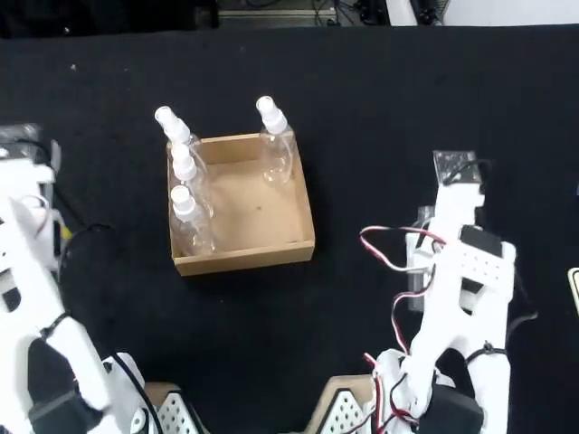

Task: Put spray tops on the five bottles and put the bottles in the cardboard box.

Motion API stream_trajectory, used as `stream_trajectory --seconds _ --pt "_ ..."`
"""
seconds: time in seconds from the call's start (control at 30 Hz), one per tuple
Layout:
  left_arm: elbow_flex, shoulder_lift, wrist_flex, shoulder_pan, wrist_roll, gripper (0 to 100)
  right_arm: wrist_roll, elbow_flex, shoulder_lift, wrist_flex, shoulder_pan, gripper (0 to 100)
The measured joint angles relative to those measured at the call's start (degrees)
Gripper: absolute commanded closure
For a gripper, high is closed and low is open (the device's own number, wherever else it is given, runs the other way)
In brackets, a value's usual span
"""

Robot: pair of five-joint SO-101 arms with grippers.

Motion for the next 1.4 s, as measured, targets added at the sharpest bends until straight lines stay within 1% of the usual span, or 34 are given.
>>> stream_trajectory --seconds 0.13,0.3,0.47,0.5,0.6,0.67,0.7,0.83,1.03,1.1,1.3,1.4 --pt "5.89 2.55 -2.64 0.0 -2.9 92 -1.76 1.85 0.0 -0.62 -0.26 98.8" --pt "8.79 5.01 -3.6 -1.14 -4.31 92 -4.31 6.33 0.0 -5.36 -0.35 98.8" --pt "8.88 9.05 -4.04 -4.48 -12.84 92 -4.4 10.64 -0.09 -9.93 -1.67 98.8" --pt "8.88 10.37 -4.66 -5.71 -15.3 90 -4.4 11.52 -0.09 -10.64 -1.67 98.8" --pt "8.88 14.95 -8.26 -9.67 -22.59 79 -4.4 13.71 -0.09 -12.75 -1.67 98.8" --pt "8.88 17.41 -9.32 -11.78 -25.41 72 -4.4 14.07 -0.09 -13.36 -1.67 98.8" --pt "8.88 18.46 -9.49 -12.4 -26.37 71 -4.4 14.07 -0.09 -13.36 -1.67 98.8" --pt "8.88 20.66 -10.2 -14.07 -30.42 72 -4.4 14.07 -0.09 -13.36 -1.67 98.8" --pt "8.88 21.19 -14.86 -18.29 -37.8 73 -4.4 14.42 -0.09 -13.8 -1.67 98.8" --pt "8.88 21.27 -16.62 -19.16 -38.68 73 -4.4 14.42 -0.09 -13.89 -1.67 98.8" --pt "11.6 21.36 -27.87 -20.84 -38.77 73 -4.4 14.42 -0.09 -13.89 -1.67 98.8" --pt "11.69 21.36 -31.38 -22.33 -38.77 73 -4.4 14.42 -0.09 -13.89 -1.67 98.8"
